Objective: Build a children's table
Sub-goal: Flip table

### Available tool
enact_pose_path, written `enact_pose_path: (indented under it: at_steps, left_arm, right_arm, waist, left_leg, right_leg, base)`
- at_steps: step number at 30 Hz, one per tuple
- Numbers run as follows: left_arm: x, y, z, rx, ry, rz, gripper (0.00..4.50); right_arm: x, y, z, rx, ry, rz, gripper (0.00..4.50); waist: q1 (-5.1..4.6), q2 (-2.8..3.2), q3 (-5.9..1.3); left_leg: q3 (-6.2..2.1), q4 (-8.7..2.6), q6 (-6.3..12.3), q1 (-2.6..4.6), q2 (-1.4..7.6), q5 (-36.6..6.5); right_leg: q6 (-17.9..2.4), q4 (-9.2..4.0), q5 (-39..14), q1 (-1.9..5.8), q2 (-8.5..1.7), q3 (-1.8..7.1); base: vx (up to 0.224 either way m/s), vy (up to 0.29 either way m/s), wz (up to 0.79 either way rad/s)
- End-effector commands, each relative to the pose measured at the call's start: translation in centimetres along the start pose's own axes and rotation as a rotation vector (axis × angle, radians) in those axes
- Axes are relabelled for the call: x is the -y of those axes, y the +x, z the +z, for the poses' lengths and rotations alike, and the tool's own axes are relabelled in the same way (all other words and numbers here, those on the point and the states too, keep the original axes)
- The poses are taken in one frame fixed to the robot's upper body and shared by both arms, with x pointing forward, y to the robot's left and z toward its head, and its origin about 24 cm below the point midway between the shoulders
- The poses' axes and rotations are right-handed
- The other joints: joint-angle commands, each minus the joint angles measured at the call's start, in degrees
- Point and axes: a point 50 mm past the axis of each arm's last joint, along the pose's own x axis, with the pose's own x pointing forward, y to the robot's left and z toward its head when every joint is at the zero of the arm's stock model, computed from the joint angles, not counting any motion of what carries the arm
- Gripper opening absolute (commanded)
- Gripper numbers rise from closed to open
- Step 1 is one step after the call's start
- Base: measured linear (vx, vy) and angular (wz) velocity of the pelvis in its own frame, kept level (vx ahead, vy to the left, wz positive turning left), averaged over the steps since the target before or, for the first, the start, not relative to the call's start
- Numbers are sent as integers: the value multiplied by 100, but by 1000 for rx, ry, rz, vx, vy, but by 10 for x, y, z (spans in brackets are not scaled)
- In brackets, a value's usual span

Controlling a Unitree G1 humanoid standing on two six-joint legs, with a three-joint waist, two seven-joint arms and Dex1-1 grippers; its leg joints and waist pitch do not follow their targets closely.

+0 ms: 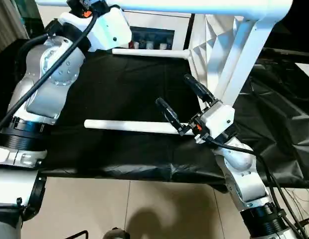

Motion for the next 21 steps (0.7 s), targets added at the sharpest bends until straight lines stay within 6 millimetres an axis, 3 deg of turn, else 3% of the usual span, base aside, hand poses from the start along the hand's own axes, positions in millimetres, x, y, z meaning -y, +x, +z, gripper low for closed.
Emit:
enact_pose_path:
  at_steps: [1, 5, 6, 8, 10, 15, 21]
  left_arm:
    - [8, 2, -3, -41, -110, -49, 224]
    - [10, 1, -4, -68, -177, -90, 221]
    - [13, 1, -6, -99, -231, -126, 221]
    - [14, 0, -7, -118, -266, -150, 220]
    - [18, -3, -13, -191, -369, -169, 220]
    - [21, -6, -26, -310, -512, -122, 220]
    - [22, -12, -38, -421, -756, -37, 221]
  right_arm:
    - [-1, 0, 3, 3, -3, 18, 400]
    - [-2, -2, 0, -15, -20, 27, 400]
    - [-2, -3, -2, -36, -30, 41, 400]
    - [-3, -5, -4, -50, -36, 51, 400]
    - [-3, -8, -8, -81, -54, 76, 400]
    - [-2, -10, -9, -99, -69, 91, 400]
    - [4, -13, -10, -115, -82, 101, 400]
  waist:
    - [5, 120, -350]
    - [16, 110, -352]
    - [31, 152, -354]
    - [44, 120, -350]
    - [62, 137, -347]
    - [135, 130, -335]
    - [143, 175, -356]
  left_leg:
    - [-283, -509, -349, 313, 388, -2189]
    - [-278, -508, -328, 303, 383, -2163]
    - [-286, -504, -324, 300, 380, -2141]
    - [-270, -498, -247, 292, 377, -2078]
    - [-264, -492, -207, 292, 377, -2003]
    - [-251, -458, 9, 266, 357, -1836]
    - [-256, -441, 225, 235, 346, -1595]
  right_leg:
    - [-1000, -414, -552, -26, -369, 209]
    - [-1014, -417, -583, -14, -382, 214]
    - [-1018, -414, -578, -16, -386, 212]
    - [-1019, -430, -660, -5, -391, 218]
    - [-1041, -438, -678, -5, -392, 219]
    - [-1008, -486, -1037, 2, -415, 224]
    - [-979, -500, -1236, 2, -411, 203]
  base:
    - [0, 0, 0]
    - [0, 0, 0]
    - [0, 0, 0]
    - [0, 0, 0]
    - [0, 0, 0]
    - [0, 0, 0]
    - [0, 0, 0]
